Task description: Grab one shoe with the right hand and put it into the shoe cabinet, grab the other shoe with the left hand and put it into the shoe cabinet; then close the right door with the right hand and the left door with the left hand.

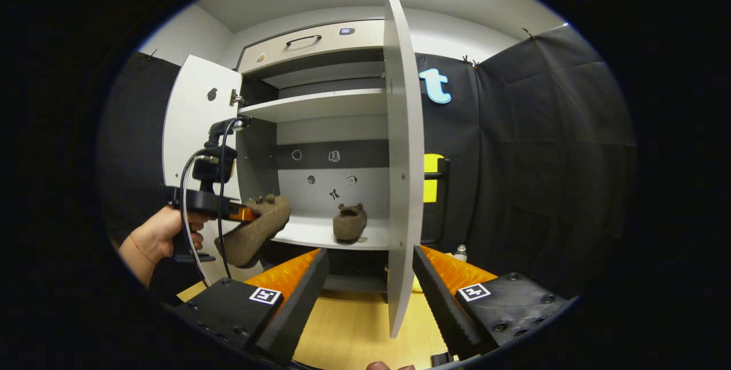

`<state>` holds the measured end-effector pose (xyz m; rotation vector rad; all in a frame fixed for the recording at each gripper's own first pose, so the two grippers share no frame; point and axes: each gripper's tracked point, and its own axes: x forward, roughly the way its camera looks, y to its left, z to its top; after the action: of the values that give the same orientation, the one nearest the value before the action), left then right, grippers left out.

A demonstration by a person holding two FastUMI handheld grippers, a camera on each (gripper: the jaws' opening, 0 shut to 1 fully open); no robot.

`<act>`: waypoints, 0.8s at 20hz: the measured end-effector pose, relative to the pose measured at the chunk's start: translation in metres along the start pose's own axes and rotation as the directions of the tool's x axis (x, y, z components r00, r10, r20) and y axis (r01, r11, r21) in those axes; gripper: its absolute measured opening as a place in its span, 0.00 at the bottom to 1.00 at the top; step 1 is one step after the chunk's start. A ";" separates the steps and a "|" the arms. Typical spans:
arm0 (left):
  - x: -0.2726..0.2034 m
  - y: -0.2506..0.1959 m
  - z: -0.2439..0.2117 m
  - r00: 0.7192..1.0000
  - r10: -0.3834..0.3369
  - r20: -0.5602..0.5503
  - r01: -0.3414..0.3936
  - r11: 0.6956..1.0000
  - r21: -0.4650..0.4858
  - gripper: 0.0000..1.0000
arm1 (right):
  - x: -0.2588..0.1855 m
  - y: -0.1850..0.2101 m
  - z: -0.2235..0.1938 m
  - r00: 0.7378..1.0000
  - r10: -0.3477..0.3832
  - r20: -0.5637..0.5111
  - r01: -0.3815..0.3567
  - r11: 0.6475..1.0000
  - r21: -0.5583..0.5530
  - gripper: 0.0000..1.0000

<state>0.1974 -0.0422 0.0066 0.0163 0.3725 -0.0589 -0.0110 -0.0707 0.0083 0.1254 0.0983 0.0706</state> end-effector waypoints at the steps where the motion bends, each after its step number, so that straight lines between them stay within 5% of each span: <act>1: 0.009 0.001 0.010 1.000 0.008 0.010 -0.008 1.000 0.014 0.07 | -0.002 -0.006 -0.003 1.000 -0.011 -0.004 0.011 1.000 -0.003 0.96; 10: 0.124 0.000 0.060 0.999 0.032 -0.011 -0.032 0.999 0.016 0.07 | -0.012 -0.065 -0.024 0.991 -0.120 -0.056 0.120 0.993 -0.008 0.96; 16: 0.197 0.003 0.046 0.992 0.075 -0.106 -0.071 0.997 0.039 0.07 | -0.013 -0.103 -0.027 0.979 -0.191 -0.068 0.191 0.982 -0.013 0.96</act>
<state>0.3978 -0.0510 -0.0220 0.0676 0.4776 0.0079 -0.0198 -0.1702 -0.0308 0.1065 0.1791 -0.1165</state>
